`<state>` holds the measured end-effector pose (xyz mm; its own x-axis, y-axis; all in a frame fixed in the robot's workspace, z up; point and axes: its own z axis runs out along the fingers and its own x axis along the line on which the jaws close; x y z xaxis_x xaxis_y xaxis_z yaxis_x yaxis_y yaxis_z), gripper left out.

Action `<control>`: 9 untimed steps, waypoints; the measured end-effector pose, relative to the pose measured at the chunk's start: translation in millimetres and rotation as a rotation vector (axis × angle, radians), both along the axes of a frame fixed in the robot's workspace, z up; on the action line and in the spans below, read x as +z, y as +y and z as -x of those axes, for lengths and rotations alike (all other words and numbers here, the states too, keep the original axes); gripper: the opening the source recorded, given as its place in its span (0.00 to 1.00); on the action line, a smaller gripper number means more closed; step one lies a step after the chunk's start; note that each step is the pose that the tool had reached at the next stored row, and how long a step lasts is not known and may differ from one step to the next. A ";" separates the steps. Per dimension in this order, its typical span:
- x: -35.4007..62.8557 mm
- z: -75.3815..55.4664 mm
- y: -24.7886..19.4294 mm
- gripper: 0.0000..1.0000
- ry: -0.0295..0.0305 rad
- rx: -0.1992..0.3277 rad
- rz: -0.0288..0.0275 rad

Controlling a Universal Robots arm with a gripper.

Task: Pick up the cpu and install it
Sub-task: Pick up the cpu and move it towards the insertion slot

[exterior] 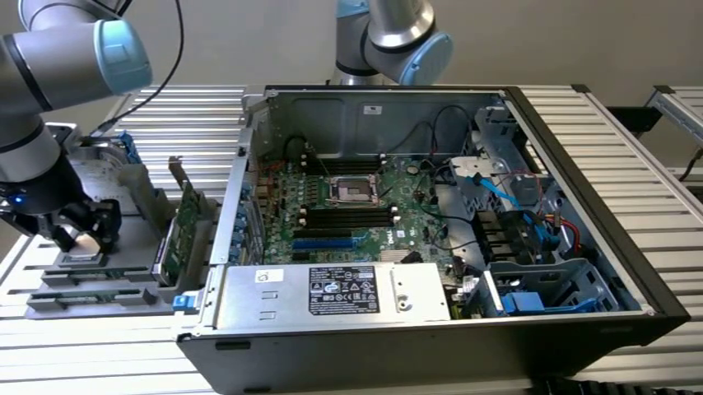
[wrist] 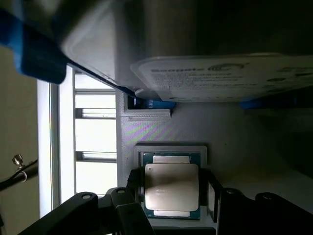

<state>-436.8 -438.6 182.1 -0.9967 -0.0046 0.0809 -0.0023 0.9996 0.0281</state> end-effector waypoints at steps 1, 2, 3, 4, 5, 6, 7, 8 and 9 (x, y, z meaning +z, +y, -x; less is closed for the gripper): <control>0.0 0.0 -0.7 0.62 0.0000 0.000 0.0000; 0.0 0.0 -1.1 0.62 0.0000 0.000 0.0000; 0.0 0.0 -1.1 0.62 0.0000 0.000 0.0000; 0.0 0.0 -1.1 0.62 0.0000 0.000 0.0000; 0.0 0.0 -1.1 0.62 -0.0001 0.000 -0.0001; 0.0 0.0 -1.1 0.62 0.0000 0.000 0.0000; -0.1 -0.2 -1.2 0.62 -0.0001 0.000 -0.0001; -0.1 -0.5 -1.1 0.62 -0.0002 0.000 -0.0001; 0.0 -1.0 -1.2 0.62 0.0000 0.000 0.0000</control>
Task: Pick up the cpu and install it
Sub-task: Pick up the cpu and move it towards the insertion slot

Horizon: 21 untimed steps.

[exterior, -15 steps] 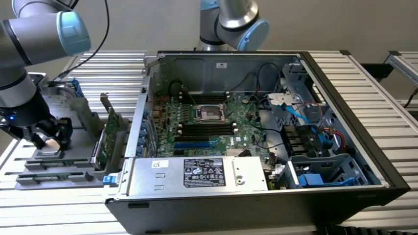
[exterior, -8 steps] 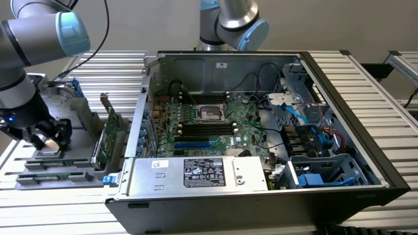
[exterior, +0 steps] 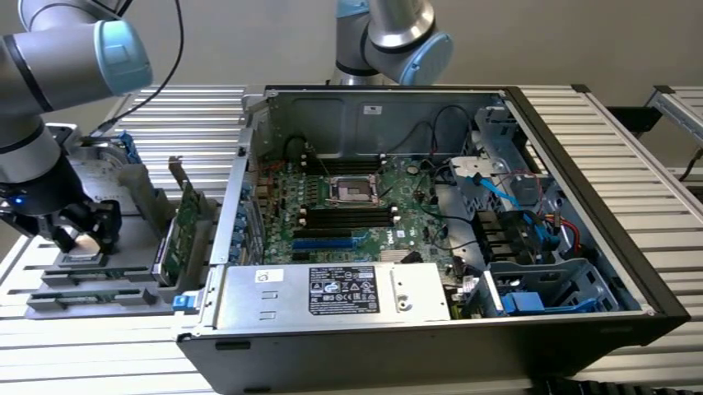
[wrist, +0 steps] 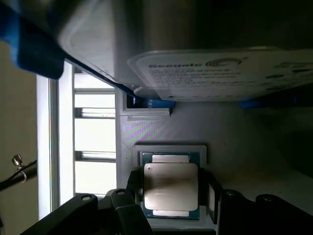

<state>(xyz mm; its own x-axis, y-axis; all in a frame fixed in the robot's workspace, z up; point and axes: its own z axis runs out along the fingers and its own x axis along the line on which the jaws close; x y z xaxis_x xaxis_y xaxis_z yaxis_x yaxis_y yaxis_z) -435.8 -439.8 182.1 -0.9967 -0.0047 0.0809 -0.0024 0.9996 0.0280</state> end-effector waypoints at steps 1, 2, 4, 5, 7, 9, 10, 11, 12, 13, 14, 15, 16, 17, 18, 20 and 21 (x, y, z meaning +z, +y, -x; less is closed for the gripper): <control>0.0 -0.1 0.0 0.62 0.0000 0.000 0.0000; -0.1 -0.1 0.0 0.62 0.0000 0.000 -0.0001; 0.0 -0.1 0.0 0.62 0.0000 0.000 -0.0001; 0.0 -0.2 0.0 0.62 0.0000 0.000 -0.0001; 0.1 -0.2 0.1 0.62 0.0000 0.000 0.0000; 0.7 -0.3 0.1 0.62 0.0000 0.000 -0.0001; 0.8 -0.2 0.0 0.62 0.0000 0.000 -0.0001; 0.9 -0.2 0.0 0.62 -0.0001 0.000 -0.0001; 1.0 -0.2 0.0 0.62 0.0000 0.000 -0.0001; 1.2 -0.2 0.0 0.62 0.0000 0.000 0.0000; 1.3 -0.2 0.0 0.62 0.0000 0.000 0.0000; 1.3 -0.2 0.0 0.62 -0.0001 0.000 -0.0001; 1.3 -0.2 0.0 0.62 0.0000 0.000 -0.0001; 1.3 -0.2 0.0 0.62 -0.0001 0.000 -0.0001; 1.3 -0.2 0.0 0.62 0.0000 0.000 -0.0001; 1.4 -0.2 0.0 0.60 0.0002 0.000 0.0000; 1.5 -0.2 0.0 0.60 0.0003 0.000 0.0001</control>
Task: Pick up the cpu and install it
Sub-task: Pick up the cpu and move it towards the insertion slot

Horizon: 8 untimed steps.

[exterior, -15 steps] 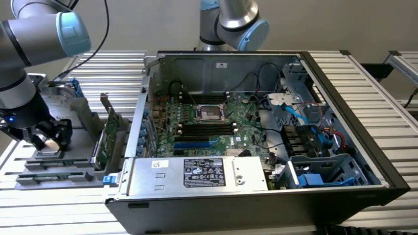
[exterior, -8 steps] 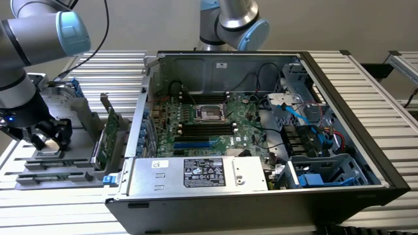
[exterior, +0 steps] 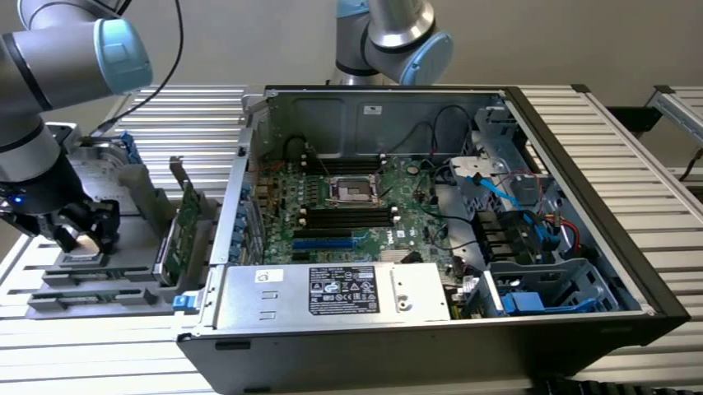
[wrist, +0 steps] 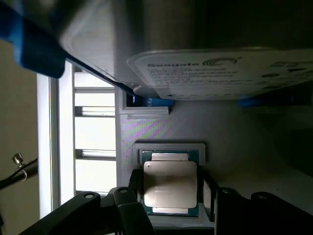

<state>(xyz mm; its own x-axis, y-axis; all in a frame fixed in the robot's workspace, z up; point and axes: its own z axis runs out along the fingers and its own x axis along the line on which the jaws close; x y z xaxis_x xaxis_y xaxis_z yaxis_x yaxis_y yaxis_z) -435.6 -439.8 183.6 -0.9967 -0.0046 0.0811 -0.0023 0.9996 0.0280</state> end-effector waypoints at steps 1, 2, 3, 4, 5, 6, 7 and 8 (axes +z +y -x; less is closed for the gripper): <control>0.0 0.0 0.0 0.60 0.0000 0.000 0.0000; 0.0 0.0 0.0 0.55 -0.0001 0.000 0.0000; 0.0 0.0 0.0 0.55 -0.0001 0.000 0.0000; 0.0 0.0 0.0 0.55 -0.0001 0.000 0.0000; 0.0 0.0 0.0 0.55 -0.0002 0.000 0.0000; 0.2 -0.1 0.1 0.55 -0.0005 0.000 -0.0003; 1.0 -0.1 0.0 0.55 -0.0006 0.000 -0.0003; 2.8 -0.1 0.0 0.55 -0.0004 0.000 -0.0001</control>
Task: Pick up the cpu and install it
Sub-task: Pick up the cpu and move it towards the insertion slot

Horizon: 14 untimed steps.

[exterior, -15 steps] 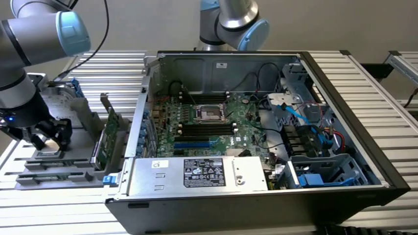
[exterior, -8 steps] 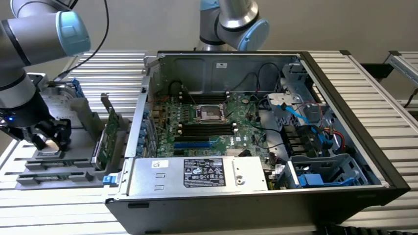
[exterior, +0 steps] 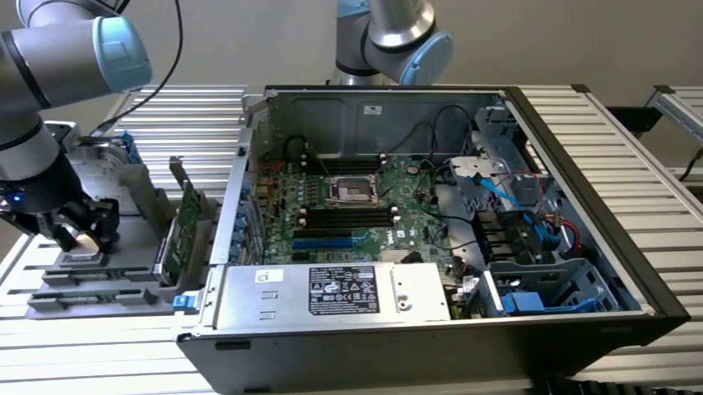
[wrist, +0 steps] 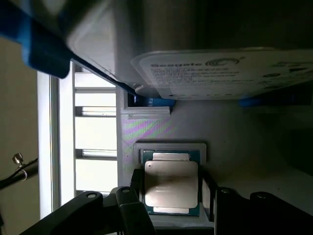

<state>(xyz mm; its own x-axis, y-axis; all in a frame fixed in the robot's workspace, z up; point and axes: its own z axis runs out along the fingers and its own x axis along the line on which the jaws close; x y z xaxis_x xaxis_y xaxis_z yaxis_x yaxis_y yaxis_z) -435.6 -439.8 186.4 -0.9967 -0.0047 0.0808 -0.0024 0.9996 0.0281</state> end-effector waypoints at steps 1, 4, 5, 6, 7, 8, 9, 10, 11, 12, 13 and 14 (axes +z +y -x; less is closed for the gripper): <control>2.6 0.0 0.0 0.55 0.0001 0.000 -0.0001; 10.2 0.1 0.0 0.55 0.0001 0.000 0.0000; 13.7 0.1 0.0 0.55 0.0002 0.000 0.0000; 17.9 0.0 0.0 0.55 0.0000 0.000 -0.0001; 22.5 0.1 0.0 0.55 0.0002 0.000 0.0000; 26.9 0.0 0.0 0.55 0.0001 0.000 0.0000; 31.4 0.1 0.0 0.55 0.0000 0.000 -0.0001; 36.4 0.1 0.0 0.55 0.0003 0.000 0.0001; 40.9 0.1 0.0 0.55 0.0001 0.000 0.0000; 45.3 0.0 0.0 0.55 0.0001 0.000 0.0000; 49.6 0.0 0.0 0.55 0.0001 0.000 0.0000; 54.2 0.1 0.0 0.55 0.0001 0.000 0.0000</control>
